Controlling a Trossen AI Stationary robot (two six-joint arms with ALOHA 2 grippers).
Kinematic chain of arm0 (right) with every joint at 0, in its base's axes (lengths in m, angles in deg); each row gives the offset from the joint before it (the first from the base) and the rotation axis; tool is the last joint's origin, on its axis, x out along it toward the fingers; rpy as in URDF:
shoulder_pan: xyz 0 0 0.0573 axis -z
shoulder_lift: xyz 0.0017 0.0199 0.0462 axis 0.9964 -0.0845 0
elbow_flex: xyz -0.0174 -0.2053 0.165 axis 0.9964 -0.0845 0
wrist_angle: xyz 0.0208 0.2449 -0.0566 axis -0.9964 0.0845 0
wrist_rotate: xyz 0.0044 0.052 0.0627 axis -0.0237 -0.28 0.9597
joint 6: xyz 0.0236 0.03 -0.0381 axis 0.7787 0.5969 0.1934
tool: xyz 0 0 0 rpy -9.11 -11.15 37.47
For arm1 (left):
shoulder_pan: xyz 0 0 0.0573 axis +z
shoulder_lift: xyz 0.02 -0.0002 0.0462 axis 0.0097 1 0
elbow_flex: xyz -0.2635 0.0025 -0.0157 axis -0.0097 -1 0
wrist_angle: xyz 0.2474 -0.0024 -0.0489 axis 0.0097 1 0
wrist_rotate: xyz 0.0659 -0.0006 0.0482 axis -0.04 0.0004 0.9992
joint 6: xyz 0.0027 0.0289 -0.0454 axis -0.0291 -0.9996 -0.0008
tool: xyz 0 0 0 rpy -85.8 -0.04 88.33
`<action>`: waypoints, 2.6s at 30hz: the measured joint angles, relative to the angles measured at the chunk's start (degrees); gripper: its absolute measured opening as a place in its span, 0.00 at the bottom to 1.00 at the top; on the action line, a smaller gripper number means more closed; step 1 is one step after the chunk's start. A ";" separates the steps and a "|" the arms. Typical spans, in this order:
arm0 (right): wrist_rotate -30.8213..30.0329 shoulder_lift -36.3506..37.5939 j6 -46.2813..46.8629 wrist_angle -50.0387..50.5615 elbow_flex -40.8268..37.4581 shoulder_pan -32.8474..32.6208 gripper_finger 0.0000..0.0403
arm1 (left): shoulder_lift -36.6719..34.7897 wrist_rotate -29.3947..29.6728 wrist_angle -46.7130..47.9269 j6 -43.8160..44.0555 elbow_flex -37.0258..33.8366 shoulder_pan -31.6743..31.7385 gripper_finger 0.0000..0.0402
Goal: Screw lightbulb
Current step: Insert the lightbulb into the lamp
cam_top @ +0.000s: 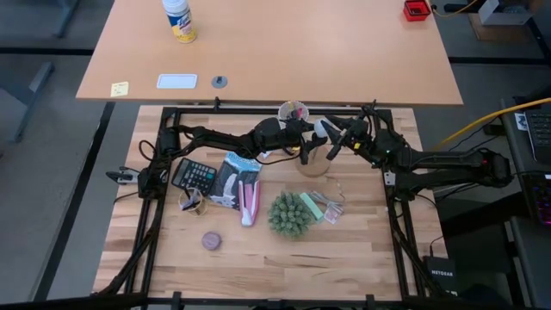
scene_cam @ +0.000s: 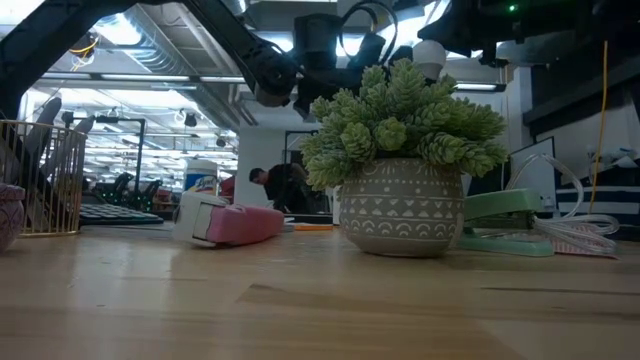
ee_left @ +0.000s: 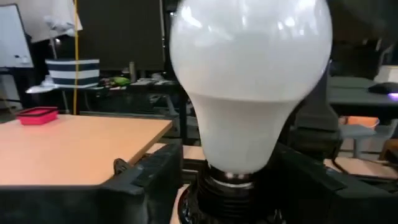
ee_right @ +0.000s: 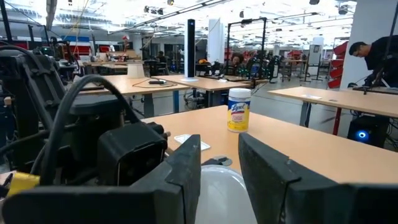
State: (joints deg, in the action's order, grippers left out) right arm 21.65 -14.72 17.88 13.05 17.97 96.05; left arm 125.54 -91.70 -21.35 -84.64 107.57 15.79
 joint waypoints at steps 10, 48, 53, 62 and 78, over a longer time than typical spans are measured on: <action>0.42 -0.04 0.00 0.09 -0.04 0.00 0.28 | 0.00 0.53 -0.27 -0.40 0.02 -0.27 0.64; 0.44 -0.09 -0.02 -0.22 -0.13 0.00 0.28 | -15.46 -0.09 42.82 -3.87 0.11 -3.31 0.62; 0.44 -0.09 -0.02 -0.28 -0.13 0.00 0.28 | -17.42 0.23 43.19 -8.96 0.15 -5.04 0.55; 0.44 -0.09 -0.02 -0.42 -0.13 0.00 0.28 | -17.77 0.60 41.88 -14.16 0.15 -5.91 0.33; 0.45 -0.09 -0.02 -0.48 -0.13 0.00 0.28 | -17.64 2.61 25.41 -20.83 0.15 -6.99 0.01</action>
State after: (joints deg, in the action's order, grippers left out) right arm 22.09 -14.81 17.86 12.56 17.84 96.05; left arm 107.90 -89.10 4.06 -105.47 107.72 8.80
